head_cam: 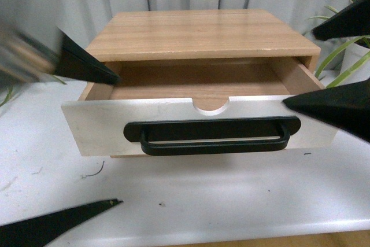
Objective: Pull drawer
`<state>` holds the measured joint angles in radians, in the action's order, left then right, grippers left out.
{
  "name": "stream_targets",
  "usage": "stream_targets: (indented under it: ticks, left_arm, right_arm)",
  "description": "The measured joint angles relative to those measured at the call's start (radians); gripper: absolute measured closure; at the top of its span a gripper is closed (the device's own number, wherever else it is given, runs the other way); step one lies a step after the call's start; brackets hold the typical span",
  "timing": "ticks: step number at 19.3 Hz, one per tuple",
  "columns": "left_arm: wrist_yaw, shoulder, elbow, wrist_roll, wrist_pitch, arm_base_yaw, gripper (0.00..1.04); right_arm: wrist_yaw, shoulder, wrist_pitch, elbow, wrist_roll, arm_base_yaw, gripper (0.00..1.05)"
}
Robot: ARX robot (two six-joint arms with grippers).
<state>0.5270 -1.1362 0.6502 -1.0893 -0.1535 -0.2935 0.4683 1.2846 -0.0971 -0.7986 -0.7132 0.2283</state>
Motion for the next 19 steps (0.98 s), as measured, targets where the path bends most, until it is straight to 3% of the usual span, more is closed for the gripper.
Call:
stream_targets:
  ticks: [4, 7, 10, 14, 19]
  left_arm:
    - [-0.064, 0.204, -0.192, 0.288, 0.25, 0.168, 0.07]
    - [-0.057, 0.345, -0.317, 0.51, 0.291, 0.299, 0.07]
    - [-0.006, 0.53, -0.394, 0.747, 0.229, 0.433, 0.07]
    - [0.005, 0.709, -0.467, 1.05, 0.147, 0.588, 0.07]
    - [0.01, 0.713, -0.468, 1.135, 0.148, 0.608, 0.07]
  right_arm:
    - [-0.213, -0.245, 0.237, 0.221, 0.182, -0.144, 0.07]
    - [-0.37, -0.428, 0.269, 0.349, 0.324, -0.213, 0.07]
    - [-0.507, -0.617, 0.257, 0.465, 0.471, -0.213, 0.07]
    - [-0.745, -0.784, 0.264, 0.579, 0.691, -0.136, 0.07]
    - [-0.784, -0.782, 0.264, 0.589, 0.763, -0.131, 0.07]
